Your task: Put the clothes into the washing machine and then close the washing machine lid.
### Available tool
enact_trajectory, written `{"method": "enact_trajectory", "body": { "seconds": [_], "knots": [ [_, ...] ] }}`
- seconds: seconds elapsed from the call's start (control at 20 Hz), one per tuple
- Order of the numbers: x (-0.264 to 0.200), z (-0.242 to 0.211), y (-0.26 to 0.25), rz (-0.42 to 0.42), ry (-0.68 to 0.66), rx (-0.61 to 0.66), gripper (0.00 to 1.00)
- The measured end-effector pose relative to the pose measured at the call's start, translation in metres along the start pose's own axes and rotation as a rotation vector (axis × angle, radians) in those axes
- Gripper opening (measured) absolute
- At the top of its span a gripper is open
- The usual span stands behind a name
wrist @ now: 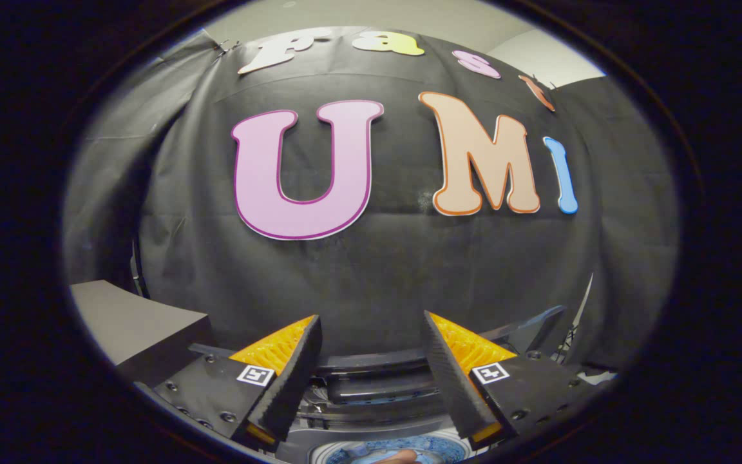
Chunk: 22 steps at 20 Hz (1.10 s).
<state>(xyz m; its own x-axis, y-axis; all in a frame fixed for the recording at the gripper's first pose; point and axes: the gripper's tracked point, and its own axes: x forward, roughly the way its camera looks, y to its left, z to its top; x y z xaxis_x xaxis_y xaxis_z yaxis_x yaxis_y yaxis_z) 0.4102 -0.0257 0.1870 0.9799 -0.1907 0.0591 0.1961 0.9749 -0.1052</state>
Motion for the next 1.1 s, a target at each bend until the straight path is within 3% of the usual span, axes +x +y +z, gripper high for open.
{"method": "enact_trajectory", "body": {
  "seconds": [0.75, 1.1],
  "knots": [
    [-0.024, -0.005, -0.002, -0.006, -0.001, 0.019, 0.95],
    [-0.028, 0.002, -0.003, 0.000, -0.049, 0.101, 0.93]
  ]
}}
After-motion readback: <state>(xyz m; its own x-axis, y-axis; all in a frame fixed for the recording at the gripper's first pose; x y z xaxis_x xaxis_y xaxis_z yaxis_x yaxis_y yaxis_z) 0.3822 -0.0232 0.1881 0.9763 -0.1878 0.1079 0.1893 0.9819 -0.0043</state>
